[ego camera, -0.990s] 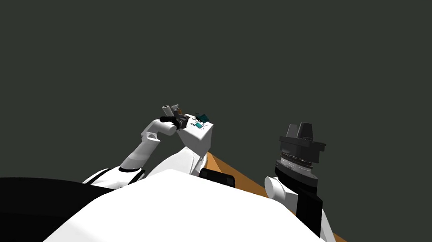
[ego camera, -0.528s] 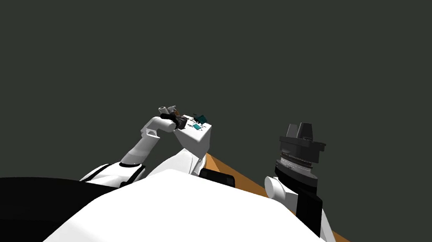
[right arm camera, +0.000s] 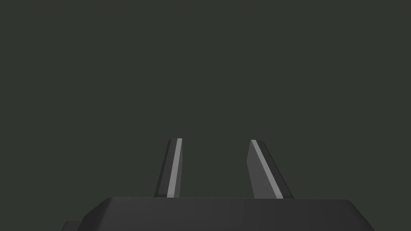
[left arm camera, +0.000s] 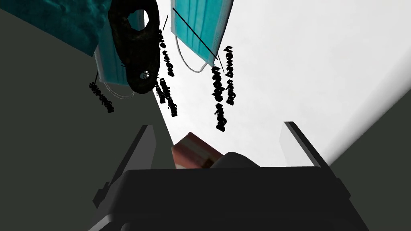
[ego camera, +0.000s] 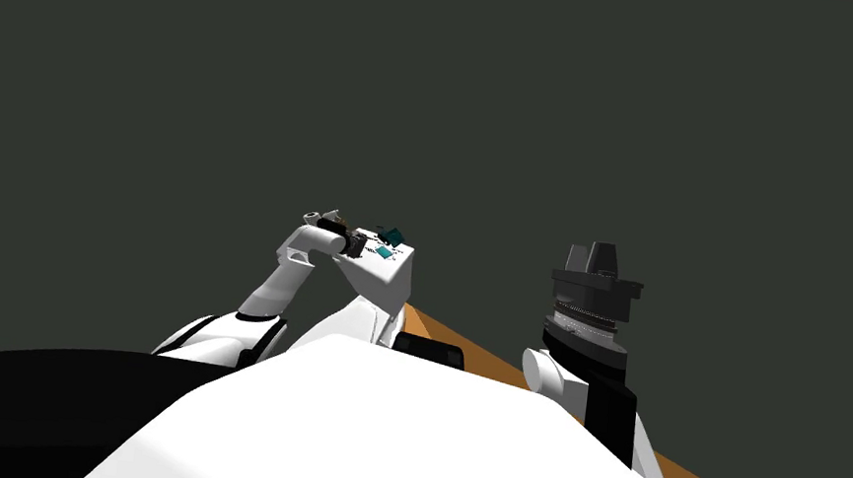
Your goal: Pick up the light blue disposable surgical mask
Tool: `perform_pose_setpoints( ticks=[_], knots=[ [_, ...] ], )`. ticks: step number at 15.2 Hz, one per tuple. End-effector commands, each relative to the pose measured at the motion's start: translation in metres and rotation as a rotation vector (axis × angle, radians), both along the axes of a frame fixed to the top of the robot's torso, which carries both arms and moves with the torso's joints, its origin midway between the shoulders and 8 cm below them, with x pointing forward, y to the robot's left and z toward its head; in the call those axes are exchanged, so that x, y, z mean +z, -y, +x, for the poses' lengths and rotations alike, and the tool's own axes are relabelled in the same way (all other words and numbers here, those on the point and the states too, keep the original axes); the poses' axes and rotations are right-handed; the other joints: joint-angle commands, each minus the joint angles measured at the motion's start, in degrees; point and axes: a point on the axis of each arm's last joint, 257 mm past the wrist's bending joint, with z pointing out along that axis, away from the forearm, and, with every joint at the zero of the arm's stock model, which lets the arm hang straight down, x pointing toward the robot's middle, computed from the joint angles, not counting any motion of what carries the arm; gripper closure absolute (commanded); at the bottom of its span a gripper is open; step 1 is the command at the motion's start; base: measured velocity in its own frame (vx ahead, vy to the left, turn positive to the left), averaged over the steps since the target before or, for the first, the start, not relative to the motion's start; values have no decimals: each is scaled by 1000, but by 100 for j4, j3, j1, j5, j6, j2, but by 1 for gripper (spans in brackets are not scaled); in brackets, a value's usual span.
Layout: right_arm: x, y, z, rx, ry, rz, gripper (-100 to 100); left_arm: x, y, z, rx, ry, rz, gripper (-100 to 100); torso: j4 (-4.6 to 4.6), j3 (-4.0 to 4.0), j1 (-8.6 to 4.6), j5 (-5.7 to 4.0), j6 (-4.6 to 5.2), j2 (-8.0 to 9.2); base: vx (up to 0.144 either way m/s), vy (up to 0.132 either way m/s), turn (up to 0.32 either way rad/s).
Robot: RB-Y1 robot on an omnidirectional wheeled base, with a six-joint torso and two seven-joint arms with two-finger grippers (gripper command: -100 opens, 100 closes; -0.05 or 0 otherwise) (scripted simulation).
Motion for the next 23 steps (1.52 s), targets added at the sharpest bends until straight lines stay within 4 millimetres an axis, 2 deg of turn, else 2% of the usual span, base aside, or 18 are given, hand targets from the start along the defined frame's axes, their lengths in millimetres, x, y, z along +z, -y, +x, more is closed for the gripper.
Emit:
perform_pose_setpoints(
  ticks=[1, 10, 23],
  knots=[
    [0, 0, 0, 0, 0, 0, 0, -1, -5, -4, 7, -46, -7, -100, 0, 0, 0, 0, 0, 0, 23, -23, -66],
    [0, 0, 0, 0, 0, 0, 0, -10, -17, -28, 27, -217, -32, -100, -1, -3, -5, -1, 1, -5, 31, -24, -57],
    [0, 0, 0, 0, 0, 0, 0, -18, -21, -70, 34, -445, -77, -100, -1, -4, -4, -1, 2, -7, 39, -22, -54]
  ],
)
